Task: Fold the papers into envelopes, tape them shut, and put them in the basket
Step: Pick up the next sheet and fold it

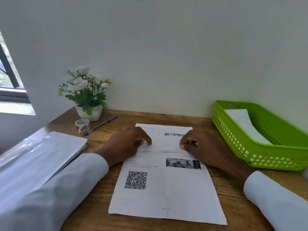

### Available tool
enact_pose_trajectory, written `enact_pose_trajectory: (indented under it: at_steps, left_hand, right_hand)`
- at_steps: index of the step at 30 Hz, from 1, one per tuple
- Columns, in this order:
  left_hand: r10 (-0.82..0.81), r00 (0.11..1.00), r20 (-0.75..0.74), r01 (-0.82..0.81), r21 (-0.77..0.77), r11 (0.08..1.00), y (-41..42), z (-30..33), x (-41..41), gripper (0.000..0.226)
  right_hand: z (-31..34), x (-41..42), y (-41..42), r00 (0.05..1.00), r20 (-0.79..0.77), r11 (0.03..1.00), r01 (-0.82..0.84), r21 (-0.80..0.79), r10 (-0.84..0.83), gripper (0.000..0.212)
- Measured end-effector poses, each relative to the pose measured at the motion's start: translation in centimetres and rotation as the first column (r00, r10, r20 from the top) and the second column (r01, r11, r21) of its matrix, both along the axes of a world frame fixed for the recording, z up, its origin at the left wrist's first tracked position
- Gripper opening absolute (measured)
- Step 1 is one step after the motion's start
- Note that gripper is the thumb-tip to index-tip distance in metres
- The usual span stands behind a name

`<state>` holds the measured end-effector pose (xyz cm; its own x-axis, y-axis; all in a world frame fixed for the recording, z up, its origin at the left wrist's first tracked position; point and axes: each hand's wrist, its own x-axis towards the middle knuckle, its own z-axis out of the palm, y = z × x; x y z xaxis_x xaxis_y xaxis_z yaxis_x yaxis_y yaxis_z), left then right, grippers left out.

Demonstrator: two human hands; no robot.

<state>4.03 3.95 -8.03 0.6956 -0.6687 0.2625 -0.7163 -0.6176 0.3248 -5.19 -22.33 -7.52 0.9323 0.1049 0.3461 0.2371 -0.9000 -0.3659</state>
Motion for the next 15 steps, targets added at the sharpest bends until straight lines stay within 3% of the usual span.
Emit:
enact_pose_trajectory:
  at_steps: [6, 10, 15]
  left_hand:
    - [-0.016, 1.000, -0.010, 0.016, 0.087, 0.996, -0.4, 1.3, -0.3, 0.023]
    - [0.000, 0.999, 0.032, -0.003, 0.091, 0.996, 0.4, 3.8, -1.1, 0.022]
    - [0.078, 0.995, 0.055, -0.073, -0.083, 0.994, 4.7, 6.0, -2.4, 0.014]
  right_hand:
    - [0.5, -0.2, 1.4, 0.999, 0.036, 1.000, -0.010, 0.009, 0.010, 0.011]
    - [2.2, 0.5, 5.7, 0.997, 0.017, 0.968, -0.083, 0.236, 0.081, 0.013]
    - [3.7, 2.0, 13.2, 0.979, -0.046, 0.837, -0.145, 0.527, 0.199, 0.010]
